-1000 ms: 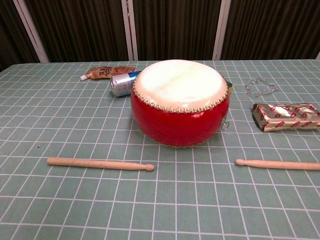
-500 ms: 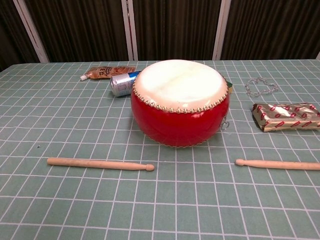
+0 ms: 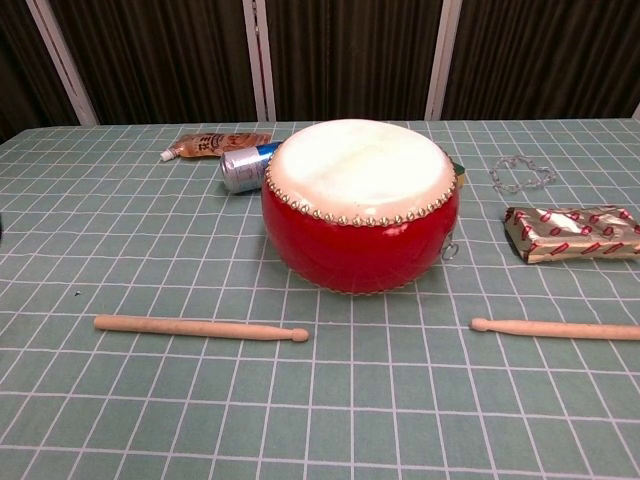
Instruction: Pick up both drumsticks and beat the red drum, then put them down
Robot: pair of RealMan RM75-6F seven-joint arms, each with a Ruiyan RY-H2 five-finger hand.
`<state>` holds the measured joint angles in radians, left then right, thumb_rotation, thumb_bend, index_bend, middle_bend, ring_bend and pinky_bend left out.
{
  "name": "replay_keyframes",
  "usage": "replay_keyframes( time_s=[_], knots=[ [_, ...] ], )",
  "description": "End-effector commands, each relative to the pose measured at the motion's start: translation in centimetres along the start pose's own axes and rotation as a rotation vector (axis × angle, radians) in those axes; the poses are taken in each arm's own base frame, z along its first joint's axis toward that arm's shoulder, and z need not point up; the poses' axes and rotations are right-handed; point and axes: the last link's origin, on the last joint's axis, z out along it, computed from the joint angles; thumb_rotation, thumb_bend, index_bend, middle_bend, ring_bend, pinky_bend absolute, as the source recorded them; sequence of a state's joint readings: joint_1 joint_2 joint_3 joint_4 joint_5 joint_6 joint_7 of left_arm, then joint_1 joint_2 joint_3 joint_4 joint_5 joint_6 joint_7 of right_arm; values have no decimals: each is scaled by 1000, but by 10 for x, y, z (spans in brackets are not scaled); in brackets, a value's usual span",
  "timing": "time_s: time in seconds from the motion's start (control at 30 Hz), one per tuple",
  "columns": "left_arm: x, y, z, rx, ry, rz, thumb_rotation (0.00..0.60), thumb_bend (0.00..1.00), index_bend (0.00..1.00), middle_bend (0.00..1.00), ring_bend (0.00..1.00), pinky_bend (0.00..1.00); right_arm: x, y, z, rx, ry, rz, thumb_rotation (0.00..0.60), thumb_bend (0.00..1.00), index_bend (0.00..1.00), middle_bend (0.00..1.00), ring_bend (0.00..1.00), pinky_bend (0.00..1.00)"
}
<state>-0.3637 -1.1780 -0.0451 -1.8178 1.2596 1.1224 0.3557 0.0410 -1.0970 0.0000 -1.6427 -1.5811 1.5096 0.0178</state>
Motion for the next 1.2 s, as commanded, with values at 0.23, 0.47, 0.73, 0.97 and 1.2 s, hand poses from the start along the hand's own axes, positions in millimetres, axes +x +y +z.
replay_keyframes(
  time_s=[0.23, 0.47, 0.73, 0.97, 1.2],
  knots=[
    [-19, 59, 42, -40, -92, 42, 600, 281, 452, 1000, 1000, 1000, 0, -1, 0, 6, -5, 7, 600, 254, 0, 0, 0, 47],
    [-34, 80, 54, -18, -144, 61, 600, 281, 431, 1000, 1000, 1000, 0, -1, 0, 11, -7, 15, 600, 253, 0, 0, 0, 47],
    [-46, 94, 68, -6, -161, 77, 600, 285, 450, 1000, 1000, 1000, 0, -2, 0, 15, -7, 20, 600, 254, 0, 0, 0, 47],
    [-52, 105, 76, -11, -157, 87, 600, 306, 458, 1000, 1000, 1000, 0, -2, 0, 11, -8, 28, 600, 254, 0, 0, 0, 47],
    [-61, 109, 78, -7, -176, 93, 600, 306, 476, 1000, 1000, 1000, 1, -2, -1, 14, -6, 29, 600, 253, 0, 0, 0, 47]
  ],
)
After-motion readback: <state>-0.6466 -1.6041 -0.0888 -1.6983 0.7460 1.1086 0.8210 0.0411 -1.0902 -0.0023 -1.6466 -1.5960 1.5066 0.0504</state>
